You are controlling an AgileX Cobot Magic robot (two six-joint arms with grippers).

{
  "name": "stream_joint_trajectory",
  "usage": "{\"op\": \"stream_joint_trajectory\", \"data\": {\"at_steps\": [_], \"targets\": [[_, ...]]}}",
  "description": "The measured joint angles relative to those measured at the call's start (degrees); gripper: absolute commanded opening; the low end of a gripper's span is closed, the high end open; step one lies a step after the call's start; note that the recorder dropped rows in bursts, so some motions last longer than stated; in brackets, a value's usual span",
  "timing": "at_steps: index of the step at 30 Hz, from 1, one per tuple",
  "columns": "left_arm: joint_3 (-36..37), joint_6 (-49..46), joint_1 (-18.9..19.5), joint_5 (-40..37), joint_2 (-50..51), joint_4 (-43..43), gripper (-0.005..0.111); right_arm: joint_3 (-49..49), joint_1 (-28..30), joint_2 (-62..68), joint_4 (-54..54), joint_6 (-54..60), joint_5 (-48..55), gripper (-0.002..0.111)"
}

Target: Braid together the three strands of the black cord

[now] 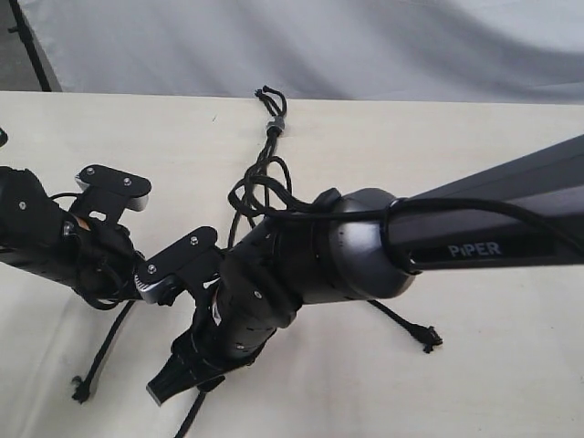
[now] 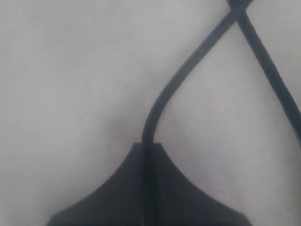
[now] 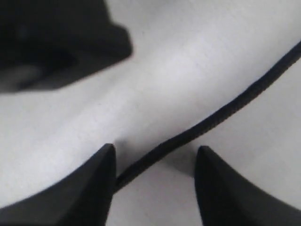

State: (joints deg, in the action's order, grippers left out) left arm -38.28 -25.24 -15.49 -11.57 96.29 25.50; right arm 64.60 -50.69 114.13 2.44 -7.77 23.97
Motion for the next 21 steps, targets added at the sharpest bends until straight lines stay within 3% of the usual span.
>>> {"op": "stream_joint_trajectory", "data": {"at_steps": [3,4,13,21], "targets": [[0.0,0.0,0.0,-0.1,0.0,0.0,0.0,1.2,0.0,0.0,-2.4,0.1,4.3,0.002],[0.0,0.0,0.0,-0.2,0.0,0.0,0.0,1.5,0.0,0.0,-3.3,0.1,5.7,0.0],[0.1,0.0,0.0,-0.7,0.0,0.0,0.0,3.9,0.8,-4.6,-15.6,0.0,16.9,-0.001],[0.1,-0.1,0.0,-0.9,0.0,0.0,0.0,4.0,10.9,-10.0,-25.5,-0.3,21.1,-0.001]]}}
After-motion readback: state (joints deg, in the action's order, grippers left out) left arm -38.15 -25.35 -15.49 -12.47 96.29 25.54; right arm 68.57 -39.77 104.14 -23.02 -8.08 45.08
